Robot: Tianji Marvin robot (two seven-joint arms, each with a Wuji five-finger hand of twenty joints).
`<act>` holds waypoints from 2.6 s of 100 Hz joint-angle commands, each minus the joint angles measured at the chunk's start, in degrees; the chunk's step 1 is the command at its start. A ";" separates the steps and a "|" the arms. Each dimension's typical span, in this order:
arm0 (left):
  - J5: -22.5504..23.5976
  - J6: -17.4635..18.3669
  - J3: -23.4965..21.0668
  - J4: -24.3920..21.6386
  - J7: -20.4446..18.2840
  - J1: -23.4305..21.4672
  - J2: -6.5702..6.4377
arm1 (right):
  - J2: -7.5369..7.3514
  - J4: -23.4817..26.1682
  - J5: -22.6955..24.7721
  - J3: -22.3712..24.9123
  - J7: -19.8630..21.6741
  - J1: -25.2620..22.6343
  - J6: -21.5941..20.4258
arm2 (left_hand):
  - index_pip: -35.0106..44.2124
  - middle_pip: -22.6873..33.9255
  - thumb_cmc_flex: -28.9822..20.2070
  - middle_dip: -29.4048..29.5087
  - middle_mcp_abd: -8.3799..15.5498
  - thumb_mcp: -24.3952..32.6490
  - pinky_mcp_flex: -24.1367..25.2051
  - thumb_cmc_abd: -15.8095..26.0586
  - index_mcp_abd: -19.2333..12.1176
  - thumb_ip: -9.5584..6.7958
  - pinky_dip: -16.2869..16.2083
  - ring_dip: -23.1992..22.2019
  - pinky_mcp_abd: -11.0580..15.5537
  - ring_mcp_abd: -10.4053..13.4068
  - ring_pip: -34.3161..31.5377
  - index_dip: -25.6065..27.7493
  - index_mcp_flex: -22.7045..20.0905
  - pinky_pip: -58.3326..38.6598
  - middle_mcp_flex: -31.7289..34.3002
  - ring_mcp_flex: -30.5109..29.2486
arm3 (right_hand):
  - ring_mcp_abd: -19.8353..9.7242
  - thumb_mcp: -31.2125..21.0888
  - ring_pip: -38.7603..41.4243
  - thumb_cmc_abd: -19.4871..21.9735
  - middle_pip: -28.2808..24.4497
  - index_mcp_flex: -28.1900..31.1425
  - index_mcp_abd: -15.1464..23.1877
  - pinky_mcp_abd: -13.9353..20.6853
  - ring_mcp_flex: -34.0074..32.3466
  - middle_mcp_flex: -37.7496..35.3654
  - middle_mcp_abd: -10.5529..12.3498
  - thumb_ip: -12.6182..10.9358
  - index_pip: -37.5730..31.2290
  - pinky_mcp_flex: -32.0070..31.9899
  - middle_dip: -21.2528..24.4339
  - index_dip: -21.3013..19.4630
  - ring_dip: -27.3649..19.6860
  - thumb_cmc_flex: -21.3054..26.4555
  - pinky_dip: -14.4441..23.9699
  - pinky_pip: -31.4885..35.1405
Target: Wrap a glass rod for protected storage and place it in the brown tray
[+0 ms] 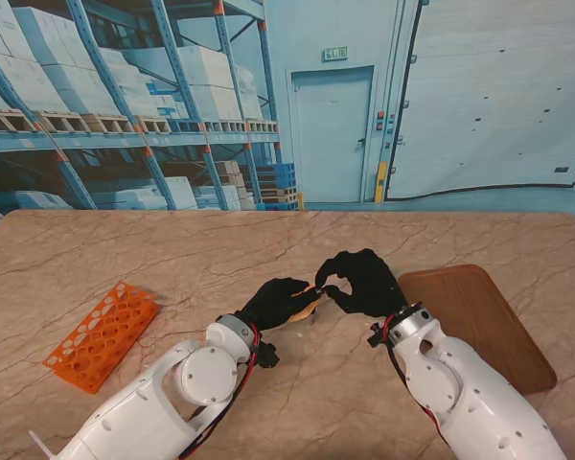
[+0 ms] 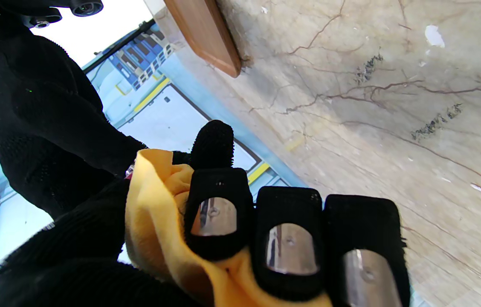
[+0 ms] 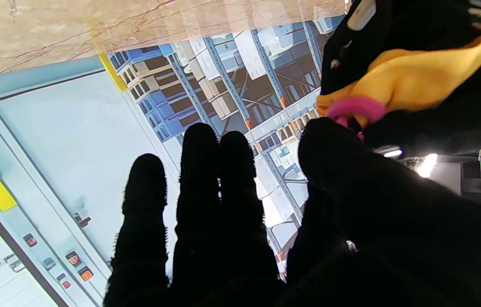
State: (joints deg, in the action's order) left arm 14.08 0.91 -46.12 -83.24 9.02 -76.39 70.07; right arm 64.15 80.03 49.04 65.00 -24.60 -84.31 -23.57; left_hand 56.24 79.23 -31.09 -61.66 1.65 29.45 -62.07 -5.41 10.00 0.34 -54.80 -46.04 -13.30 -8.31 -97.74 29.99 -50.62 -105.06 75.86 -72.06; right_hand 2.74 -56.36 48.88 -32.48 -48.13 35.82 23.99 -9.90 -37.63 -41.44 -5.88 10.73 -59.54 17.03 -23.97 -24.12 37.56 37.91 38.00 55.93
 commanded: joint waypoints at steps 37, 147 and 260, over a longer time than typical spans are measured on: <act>0.01 -1.33 -0.08 -0.89 -0.33 -0.47 0.31 | 0.45 1.15 -0.05 -1.04 0.14 -0.50 -0.94 | 1.06 3.53 -0.25 0.36 0.91 4.73 -1.44 -3.26 1.94 -4.70 -1.36 -0.22 3.60 -1.85 -6.50 -0.68 0.52 -14.91 1.24 -0.64 | -1.11 1.15 0.79 -4.51 -1.10 0.17 1.69 0.89 0.24 1.17 0.39 2.76 -1.75 0.11 -0.27 0.23 -0.05 -4.73 -0.14 1.58; -2.02 -0.32 -0.49 -0.76 -0.32 -0.77 0.54 | 0.41 1.99 1.11 0.02 -1.43 -1.78 -0.98 | -3.72 1.95 5.34 -1.17 0.48 7.16 -1.51 -0.65 2.87 -5.70 -1.33 -0.50 4.46 -1.02 -6.43 -0.22 9.58 -14.91 0.80 -0.65 | -0.93 -1.60 0.88 -8.03 -1.18 -3.29 -1.85 0.54 0.62 1.78 0.18 1.15 -1.17 -0.08 -0.35 0.59 0.04 -6.29 -0.11 1.66; -3.91 2.64 -0.46 0.03 -2.25 -0.33 0.21 | 0.79 3.43 -0.10 1.62 -1.71 -3.23 2.54 | -13.15 -0.57 10.61 -0.84 -0.38 29.29 -1.74 -1.10 0.22 -45.27 -0.97 -1.00 6.89 1.44 -6.01 -3.39 26.75 -14.91 -3.60 -0.69 | -1.08 4.34 1.59 1.33 -1.83 -6.59 -1.20 1.51 0.94 4.54 0.02 1.29 -2.85 -0.25 -0.45 -0.16 0.07 -2.19 -0.30 2.34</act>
State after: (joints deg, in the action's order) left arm 10.25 3.40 -46.63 -83.18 6.94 -76.51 70.18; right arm 64.29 83.48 49.25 67.00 -26.39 -87.56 -21.36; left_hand 44.50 78.54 -16.90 -62.29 -0.39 51.53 -62.07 -9.06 12.21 -36.95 -54.81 -46.03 -12.66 -7.69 -97.90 27.08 -26.57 -105.06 73.00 -72.07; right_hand 2.66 -52.92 49.04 -32.46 -48.91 29.26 21.56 -9.84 -37.58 -37.74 -5.87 9.96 -60.89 17.03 -23.86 -24.91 37.55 34.44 37.96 56.87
